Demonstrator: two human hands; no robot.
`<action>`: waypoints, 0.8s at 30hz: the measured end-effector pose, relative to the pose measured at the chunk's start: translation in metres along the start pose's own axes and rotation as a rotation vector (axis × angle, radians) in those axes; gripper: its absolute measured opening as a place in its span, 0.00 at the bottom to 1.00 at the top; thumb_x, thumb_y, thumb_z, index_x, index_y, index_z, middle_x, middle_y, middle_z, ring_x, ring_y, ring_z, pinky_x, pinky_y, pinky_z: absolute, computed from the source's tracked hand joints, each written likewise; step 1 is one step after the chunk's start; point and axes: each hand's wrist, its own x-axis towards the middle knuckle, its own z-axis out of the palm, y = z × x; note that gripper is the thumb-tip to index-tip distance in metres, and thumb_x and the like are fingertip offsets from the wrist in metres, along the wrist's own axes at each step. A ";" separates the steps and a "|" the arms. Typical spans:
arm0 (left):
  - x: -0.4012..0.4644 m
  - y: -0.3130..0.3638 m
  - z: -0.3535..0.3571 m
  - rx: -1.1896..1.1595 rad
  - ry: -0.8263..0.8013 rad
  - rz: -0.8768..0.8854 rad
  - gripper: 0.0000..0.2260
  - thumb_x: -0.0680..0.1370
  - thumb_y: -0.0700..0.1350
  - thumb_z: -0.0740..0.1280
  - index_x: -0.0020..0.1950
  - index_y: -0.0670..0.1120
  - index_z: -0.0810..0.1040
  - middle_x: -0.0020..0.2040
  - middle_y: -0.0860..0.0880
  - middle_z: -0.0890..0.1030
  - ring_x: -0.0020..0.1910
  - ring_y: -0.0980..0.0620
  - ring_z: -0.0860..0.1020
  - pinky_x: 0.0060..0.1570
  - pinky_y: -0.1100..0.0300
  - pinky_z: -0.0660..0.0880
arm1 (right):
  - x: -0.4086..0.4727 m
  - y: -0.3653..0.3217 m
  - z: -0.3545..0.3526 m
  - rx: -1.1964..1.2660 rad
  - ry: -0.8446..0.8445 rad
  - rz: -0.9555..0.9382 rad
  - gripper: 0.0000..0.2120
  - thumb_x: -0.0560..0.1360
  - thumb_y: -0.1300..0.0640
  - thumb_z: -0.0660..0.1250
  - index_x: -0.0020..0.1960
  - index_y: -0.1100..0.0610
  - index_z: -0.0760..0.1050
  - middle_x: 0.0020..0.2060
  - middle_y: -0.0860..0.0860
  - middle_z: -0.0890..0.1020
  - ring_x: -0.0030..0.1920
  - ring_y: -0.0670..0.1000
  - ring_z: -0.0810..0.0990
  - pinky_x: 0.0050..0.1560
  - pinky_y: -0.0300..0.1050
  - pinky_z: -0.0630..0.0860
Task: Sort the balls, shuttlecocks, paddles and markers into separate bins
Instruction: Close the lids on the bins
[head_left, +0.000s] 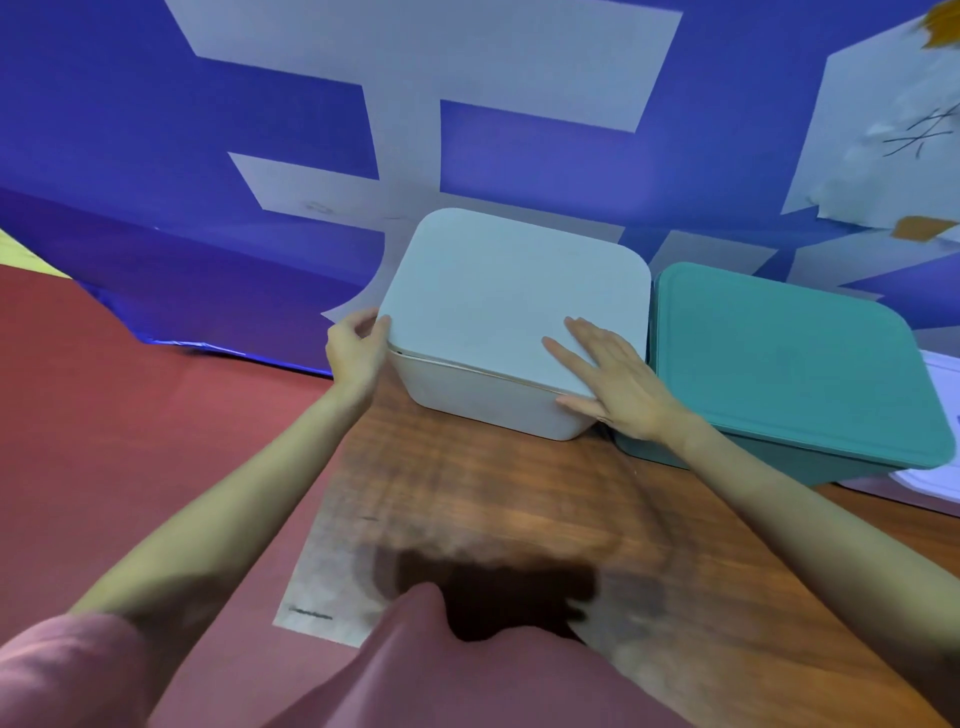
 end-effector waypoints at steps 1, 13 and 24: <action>0.002 -0.001 0.000 -0.033 0.007 -0.028 0.14 0.72 0.45 0.67 0.56 0.44 0.82 0.51 0.50 0.84 0.53 0.53 0.81 0.58 0.52 0.76 | 0.000 0.000 0.001 -0.004 0.001 -0.001 0.33 0.77 0.34 0.45 0.77 0.47 0.48 0.76 0.58 0.53 0.76 0.55 0.50 0.75 0.50 0.49; -0.006 0.004 0.000 -0.082 0.046 -0.021 0.10 0.71 0.40 0.69 0.52 0.43 0.83 0.48 0.49 0.84 0.49 0.54 0.82 0.56 0.52 0.78 | -0.008 -0.007 0.011 -0.004 0.008 0.011 0.30 0.79 0.37 0.45 0.77 0.49 0.52 0.76 0.56 0.56 0.76 0.56 0.53 0.74 0.50 0.51; -0.004 0.011 0.002 -0.015 0.131 -0.112 0.11 0.74 0.44 0.70 0.54 0.40 0.82 0.50 0.47 0.83 0.49 0.53 0.80 0.52 0.61 0.75 | -0.001 -0.015 0.015 -0.007 0.005 0.054 0.30 0.78 0.36 0.44 0.77 0.46 0.49 0.77 0.53 0.54 0.76 0.55 0.51 0.74 0.53 0.50</action>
